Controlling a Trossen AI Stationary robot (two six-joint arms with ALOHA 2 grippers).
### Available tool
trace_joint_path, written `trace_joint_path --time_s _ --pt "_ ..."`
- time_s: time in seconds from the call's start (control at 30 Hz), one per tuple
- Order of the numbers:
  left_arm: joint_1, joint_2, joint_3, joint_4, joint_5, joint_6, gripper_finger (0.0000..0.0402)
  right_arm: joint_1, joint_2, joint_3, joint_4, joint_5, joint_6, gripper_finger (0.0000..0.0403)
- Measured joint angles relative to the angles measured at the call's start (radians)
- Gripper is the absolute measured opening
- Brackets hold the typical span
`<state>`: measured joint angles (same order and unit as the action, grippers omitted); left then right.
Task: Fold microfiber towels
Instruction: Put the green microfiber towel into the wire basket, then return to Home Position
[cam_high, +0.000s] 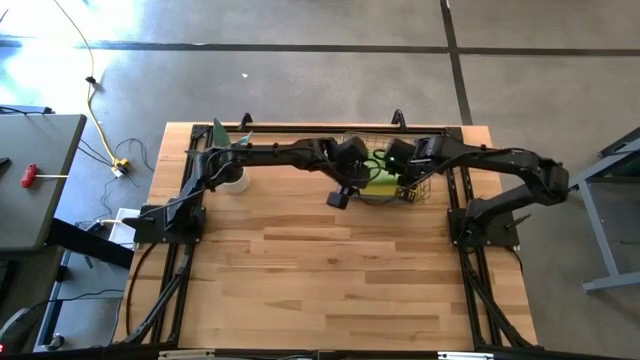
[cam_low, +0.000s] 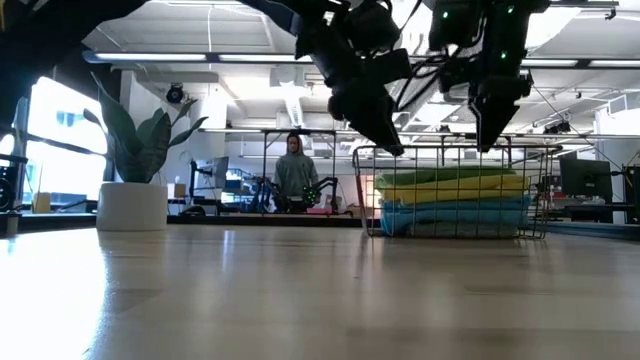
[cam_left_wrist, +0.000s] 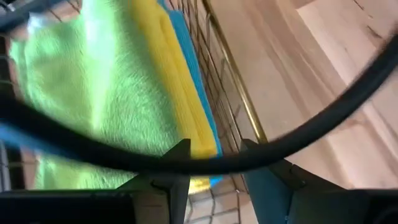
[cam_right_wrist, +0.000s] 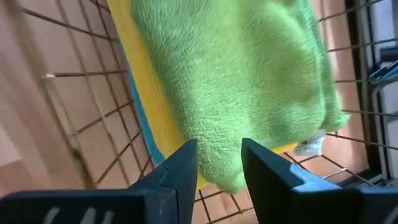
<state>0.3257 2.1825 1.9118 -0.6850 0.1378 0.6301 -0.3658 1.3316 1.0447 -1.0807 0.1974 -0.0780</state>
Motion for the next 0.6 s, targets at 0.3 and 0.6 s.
trace_joint_path --time_s 0.3,0.6 --pt "-0.052 -0.085 0.0 -0.119 0.099 -0.195 0.0131 0.075 -0.19 0.0 0.063 -0.019 0.065 0.0119" --pt "-0.165 -0.256 0.001 -0.308 0.12 -0.341 0.0131 0.285 -0.331 0.0 0.258 -0.043 0.127 0.0119"
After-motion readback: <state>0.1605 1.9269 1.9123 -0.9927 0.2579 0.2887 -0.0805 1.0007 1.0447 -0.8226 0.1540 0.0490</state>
